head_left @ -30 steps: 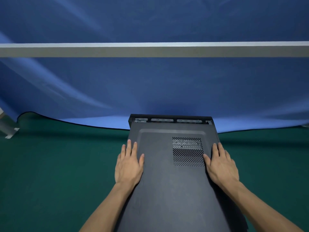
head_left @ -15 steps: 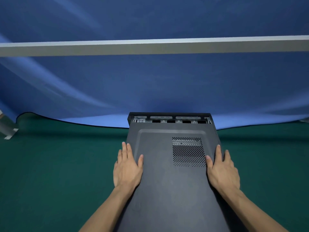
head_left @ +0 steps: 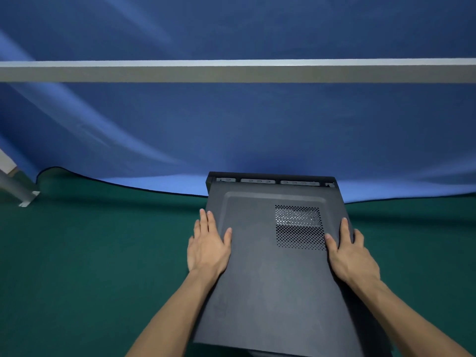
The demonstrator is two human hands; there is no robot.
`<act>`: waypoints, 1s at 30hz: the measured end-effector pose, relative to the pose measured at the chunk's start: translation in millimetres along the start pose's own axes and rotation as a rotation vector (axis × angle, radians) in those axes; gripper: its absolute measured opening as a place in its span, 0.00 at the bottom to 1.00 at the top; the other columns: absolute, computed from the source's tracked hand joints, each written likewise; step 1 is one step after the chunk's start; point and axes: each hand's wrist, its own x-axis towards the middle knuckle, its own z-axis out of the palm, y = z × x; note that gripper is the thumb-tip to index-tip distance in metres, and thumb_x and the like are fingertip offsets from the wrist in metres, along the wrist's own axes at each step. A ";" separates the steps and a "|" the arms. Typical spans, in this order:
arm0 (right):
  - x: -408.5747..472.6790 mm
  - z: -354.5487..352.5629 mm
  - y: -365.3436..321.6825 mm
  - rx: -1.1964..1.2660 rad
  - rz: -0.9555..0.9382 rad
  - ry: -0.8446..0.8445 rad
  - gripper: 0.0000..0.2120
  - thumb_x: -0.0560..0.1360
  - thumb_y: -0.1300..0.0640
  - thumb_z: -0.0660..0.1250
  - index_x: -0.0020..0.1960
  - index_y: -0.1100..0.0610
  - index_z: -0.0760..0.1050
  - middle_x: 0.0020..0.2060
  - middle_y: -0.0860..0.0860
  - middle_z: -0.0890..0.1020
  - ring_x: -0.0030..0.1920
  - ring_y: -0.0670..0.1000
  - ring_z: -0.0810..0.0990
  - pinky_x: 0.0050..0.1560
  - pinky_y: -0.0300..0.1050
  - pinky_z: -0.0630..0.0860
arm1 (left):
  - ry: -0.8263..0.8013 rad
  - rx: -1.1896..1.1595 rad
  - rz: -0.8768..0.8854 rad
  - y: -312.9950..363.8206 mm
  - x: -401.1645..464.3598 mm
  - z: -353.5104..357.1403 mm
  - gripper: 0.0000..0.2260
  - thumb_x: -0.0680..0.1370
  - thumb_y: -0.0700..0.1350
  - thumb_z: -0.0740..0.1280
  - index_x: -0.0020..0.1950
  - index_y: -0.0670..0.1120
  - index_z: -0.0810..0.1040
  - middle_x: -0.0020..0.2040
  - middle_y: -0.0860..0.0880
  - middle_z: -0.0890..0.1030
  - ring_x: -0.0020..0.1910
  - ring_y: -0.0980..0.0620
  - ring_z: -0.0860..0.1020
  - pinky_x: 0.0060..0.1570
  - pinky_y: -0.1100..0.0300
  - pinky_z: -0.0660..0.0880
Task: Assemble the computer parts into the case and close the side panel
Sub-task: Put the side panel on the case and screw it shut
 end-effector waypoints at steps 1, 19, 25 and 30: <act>1.7 -0.3 0.1 -0.004 -0.003 -0.011 0.32 0.79 0.36 0.41 0.78 0.47 0.39 0.77 0.56 0.50 0.70 0.62 0.66 0.62 0.58 0.70 | -0.005 0.006 0.002 0.4 2.6 -0.7 0.31 0.81 0.59 0.48 0.78 0.45 0.44 0.78 0.49 0.42 0.76 0.48 0.50 0.70 0.52 0.60; 29.4 5.4 -7.2 -0.255 -0.277 0.084 0.33 0.80 0.40 0.41 0.78 0.59 0.42 0.78 0.54 0.45 0.77 0.51 0.40 0.75 0.47 0.40 | 0.023 0.039 0.001 3.9 16.9 9.2 0.31 0.81 0.59 0.47 0.78 0.44 0.44 0.78 0.47 0.43 0.75 0.48 0.52 0.68 0.52 0.62; 31.1 5.4 -7.5 -0.277 -0.273 0.081 0.33 0.80 0.40 0.39 0.78 0.59 0.40 0.77 0.54 0.42 0.77 0.50 0.39 0.75 0.46 0.39 | 0.050 0.057 0.004 2.7 20.0 13.0 0.31 0.80 0.59 0.47 0.78 0.44 0.44 0.78 0.48 0.42 0.75 0.48 0.53 0.67 0.53 0.63; 26.3 5.2 -5.8 -0.264 -0.264 0.085 0.33 0.80 0.39 0.40 0.78 0.58 0.41 0.78 0.52 0.42 0.77 0.49 0.39 0.75 0.49 0.45 | 0.057 0.127 0.115 0.8 11.4 13.2 0.28 0.81 0.59 0.45 0.78 0.49 0.44 0.78 0.51 0.42 0.77 0.47 0.45 0.73 0.52 0.52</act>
